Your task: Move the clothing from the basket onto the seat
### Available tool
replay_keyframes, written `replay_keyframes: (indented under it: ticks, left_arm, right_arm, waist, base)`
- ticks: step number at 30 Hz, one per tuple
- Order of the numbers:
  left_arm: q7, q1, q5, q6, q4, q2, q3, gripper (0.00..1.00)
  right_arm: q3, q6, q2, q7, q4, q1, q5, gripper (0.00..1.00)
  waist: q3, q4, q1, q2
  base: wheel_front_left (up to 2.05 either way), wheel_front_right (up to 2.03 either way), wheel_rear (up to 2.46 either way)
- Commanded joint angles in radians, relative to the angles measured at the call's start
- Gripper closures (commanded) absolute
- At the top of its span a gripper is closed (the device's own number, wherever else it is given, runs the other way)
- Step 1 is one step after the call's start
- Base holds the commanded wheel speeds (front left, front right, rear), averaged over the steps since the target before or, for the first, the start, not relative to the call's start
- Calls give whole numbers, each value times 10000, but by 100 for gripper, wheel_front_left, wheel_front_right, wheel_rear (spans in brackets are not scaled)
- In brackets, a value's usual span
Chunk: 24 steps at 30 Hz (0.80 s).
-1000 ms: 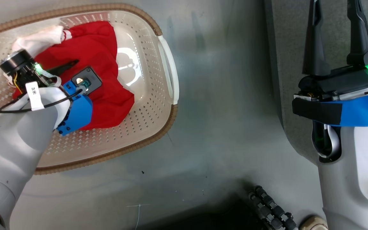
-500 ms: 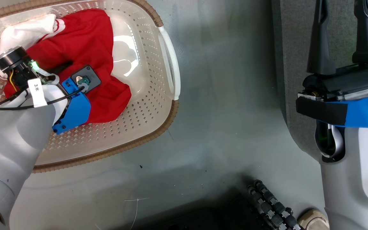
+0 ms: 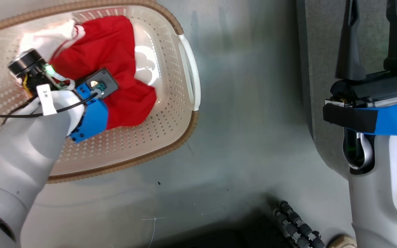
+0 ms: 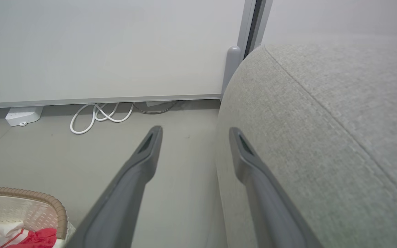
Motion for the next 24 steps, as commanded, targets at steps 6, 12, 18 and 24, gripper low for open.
replay_keyframes:
  ticks: [6,12,18,24]
  left_arm:
    - [-700,165,-397,9,-192,-381,-23,100]
    - [-1182,299,-905,9,-445,-588,58,100]
    - [-1257,660,-1357,61,-1373,-552,650,100]
    - [-1245,1250,-1456,283,-2520,-394,1288,100]
  right_arm:
    - [-169,-9,7,-8,191,185,-133,0]
    - [-234,-9,5,-8,402,369,-279,0]
    - [-350,-7,4,-8,665,649,-450,0]
    - [-463,-9,2,-8,899,1035,-609,0]
  waist:
    - [-790,415,0,-1]
    - [-1684,769,0,-1]
    - [-2711,1143,0,-1]
    - [-3647,1468,0,-1]
  base:
    - [0,0,0]
    - [0,0,0]
    - [0,0,0]
    - [0,0,0]
